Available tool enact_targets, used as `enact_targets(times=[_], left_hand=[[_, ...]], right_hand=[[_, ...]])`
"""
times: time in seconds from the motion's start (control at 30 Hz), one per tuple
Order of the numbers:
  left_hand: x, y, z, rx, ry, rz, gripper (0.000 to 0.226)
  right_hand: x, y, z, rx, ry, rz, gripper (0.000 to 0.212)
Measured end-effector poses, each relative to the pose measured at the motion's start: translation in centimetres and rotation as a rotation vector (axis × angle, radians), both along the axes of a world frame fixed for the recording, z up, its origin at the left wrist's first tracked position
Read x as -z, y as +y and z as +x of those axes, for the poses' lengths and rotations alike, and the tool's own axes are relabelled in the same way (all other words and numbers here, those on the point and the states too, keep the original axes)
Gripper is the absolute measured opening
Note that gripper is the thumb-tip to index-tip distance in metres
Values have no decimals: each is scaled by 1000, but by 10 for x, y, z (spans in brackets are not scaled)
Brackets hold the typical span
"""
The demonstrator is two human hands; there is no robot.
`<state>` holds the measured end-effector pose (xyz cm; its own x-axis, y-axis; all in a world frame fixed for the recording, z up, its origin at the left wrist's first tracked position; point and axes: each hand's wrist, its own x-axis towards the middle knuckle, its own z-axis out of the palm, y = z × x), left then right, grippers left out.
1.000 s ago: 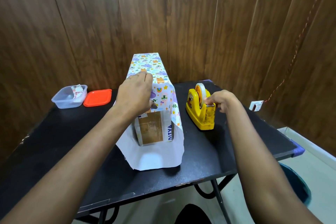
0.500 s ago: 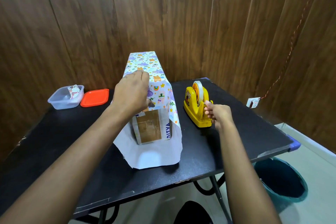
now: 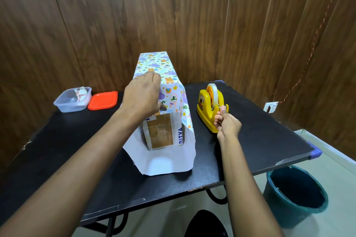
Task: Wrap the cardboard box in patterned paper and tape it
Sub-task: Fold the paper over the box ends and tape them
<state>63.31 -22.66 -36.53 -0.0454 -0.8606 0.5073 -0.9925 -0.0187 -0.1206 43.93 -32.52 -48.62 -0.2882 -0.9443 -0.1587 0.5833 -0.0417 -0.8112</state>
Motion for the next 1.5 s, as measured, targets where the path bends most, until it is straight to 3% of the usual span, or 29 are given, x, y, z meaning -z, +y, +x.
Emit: enact_targets(times=[0.13,0.27,0.47,0.67,0.83,1.07,1.5], left_hand=[[1,0,0,1,-11,2,80],[0,-2,1,-2,-43,-6,80],[0,-1,1,0,-52,1,78],[1,0,1,23,-44,-6,68],[1,-1,3,29,-70,-29,54],[-1,2,3,47,-64,-7,66],[1,-1,3,51,-70,-15,68]], right_hand=[[13,6,-2,13,-51,32,32],[5,23,-5,-119,-81,-14,26],[-67,88,-1,-486,141,-385,16],[-86,141,30,-564,360,-575,12],[-66,149,60,-581,406,-530,19],[-21,155,90,-422,432,-395,13],[-7,134,101,-483,-47,-108,12]])
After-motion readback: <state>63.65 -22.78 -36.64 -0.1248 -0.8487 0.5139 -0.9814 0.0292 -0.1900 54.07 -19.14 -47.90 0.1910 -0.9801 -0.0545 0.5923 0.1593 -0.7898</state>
